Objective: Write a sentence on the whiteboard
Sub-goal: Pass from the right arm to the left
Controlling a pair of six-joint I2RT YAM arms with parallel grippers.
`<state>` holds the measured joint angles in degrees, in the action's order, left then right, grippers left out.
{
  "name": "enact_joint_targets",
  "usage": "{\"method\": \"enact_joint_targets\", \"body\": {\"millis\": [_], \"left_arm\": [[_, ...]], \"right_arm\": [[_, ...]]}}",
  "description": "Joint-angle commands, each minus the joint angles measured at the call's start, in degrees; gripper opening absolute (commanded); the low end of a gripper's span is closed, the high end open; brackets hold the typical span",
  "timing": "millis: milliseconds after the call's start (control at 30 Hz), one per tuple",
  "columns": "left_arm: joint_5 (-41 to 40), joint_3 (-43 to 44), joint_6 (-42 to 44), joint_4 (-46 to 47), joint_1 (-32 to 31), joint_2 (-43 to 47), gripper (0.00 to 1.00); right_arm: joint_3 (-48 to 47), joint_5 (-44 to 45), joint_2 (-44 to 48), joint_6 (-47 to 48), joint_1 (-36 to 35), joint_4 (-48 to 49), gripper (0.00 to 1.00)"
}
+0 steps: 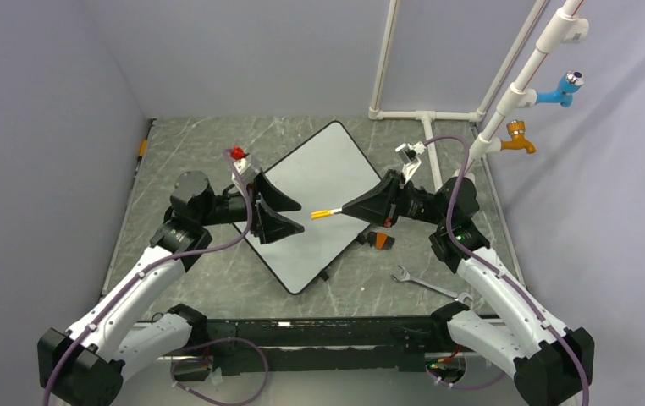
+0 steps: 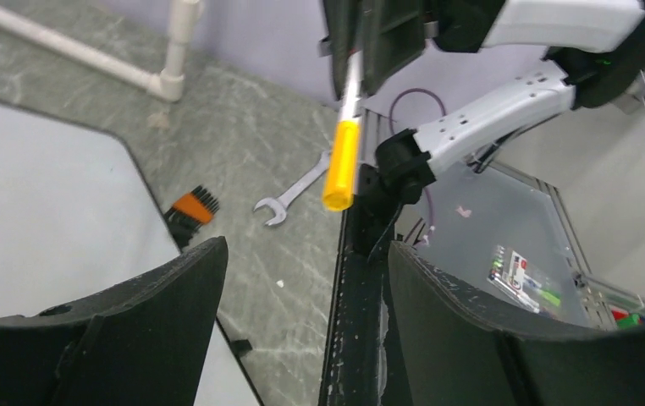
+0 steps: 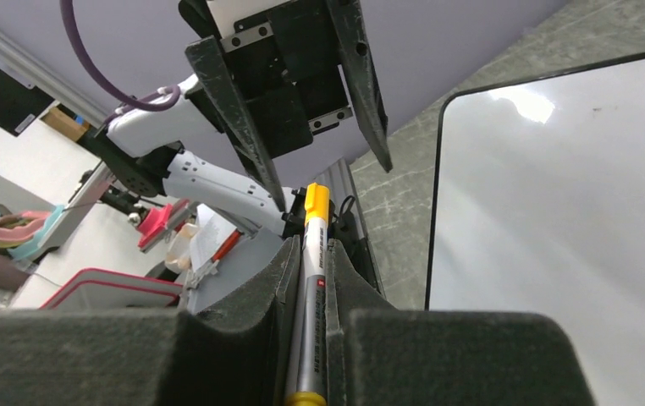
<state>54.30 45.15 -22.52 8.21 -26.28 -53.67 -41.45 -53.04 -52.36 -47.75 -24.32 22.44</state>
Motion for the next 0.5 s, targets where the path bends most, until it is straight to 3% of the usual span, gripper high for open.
{"method": "enact_joint_targets", "body": {"millis": [0, 467], "left_arm": [[8.71, -0.8, -8.82, 18.81, 0.13, -0.3, 0.74], [6.2, 0.71, -9.92, 19.95, -0.12, -3.82, 0.63]], "right_arm": [[-0.13, -1.01, -0.43, -2.22, -0.19, 6.91, 0.0], [-0.03, -2.33, -2.92, -4.94, -0.39, 11.71, 0.0]]}}
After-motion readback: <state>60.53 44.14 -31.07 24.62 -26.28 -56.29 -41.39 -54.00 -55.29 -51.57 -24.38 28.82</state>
